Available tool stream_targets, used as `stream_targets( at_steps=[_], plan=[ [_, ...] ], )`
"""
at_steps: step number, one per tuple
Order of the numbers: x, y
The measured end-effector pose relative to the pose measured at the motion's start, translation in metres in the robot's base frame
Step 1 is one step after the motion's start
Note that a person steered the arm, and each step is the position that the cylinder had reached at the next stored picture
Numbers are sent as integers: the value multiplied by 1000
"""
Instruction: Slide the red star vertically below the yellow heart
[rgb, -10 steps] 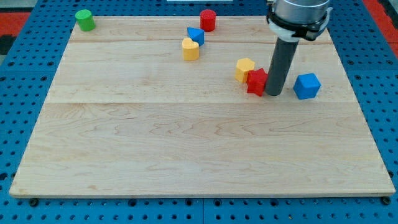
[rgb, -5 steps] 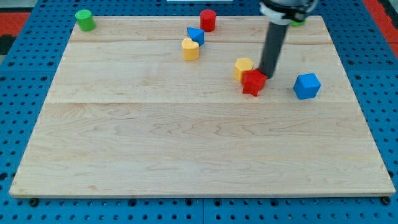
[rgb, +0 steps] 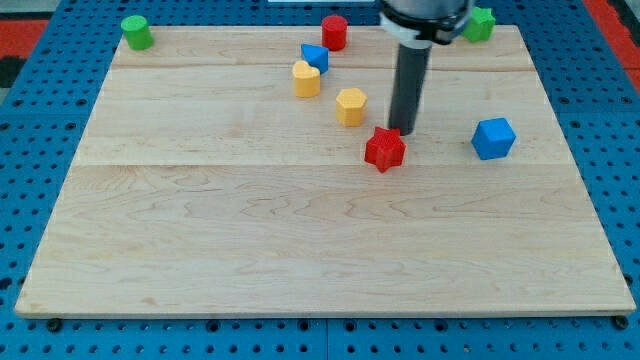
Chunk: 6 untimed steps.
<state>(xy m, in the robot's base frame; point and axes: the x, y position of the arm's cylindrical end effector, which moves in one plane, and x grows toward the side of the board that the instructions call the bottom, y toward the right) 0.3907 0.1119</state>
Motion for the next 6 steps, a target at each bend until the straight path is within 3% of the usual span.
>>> stream_targets(
  at_steps=[2,3,4,6],
  plan=[
    [41,55],
    [80,33],
    [87,-11],
    [60,18]
  ],
)
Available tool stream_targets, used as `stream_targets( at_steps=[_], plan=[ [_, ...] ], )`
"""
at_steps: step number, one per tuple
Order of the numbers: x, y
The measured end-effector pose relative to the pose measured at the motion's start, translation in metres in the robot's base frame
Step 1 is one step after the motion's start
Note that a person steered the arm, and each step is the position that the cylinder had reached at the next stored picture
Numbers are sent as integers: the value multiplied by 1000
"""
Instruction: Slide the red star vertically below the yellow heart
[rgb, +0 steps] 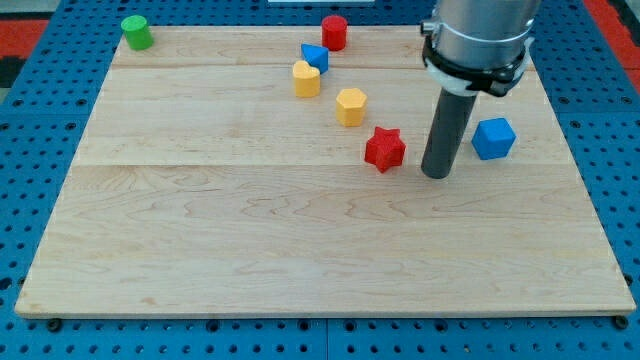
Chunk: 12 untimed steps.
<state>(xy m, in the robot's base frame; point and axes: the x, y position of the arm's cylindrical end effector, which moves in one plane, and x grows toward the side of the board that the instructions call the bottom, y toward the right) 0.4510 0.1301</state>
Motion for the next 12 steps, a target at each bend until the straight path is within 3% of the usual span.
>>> stream_targets(
  at_steps=[1,4,5,6,9,12],
  plan=[
    [-12,-16],
    [-13,-164],
    [-13,-177],
    [-13,-174],
    [-13,-90],
    [-29,-133]
  ],
)
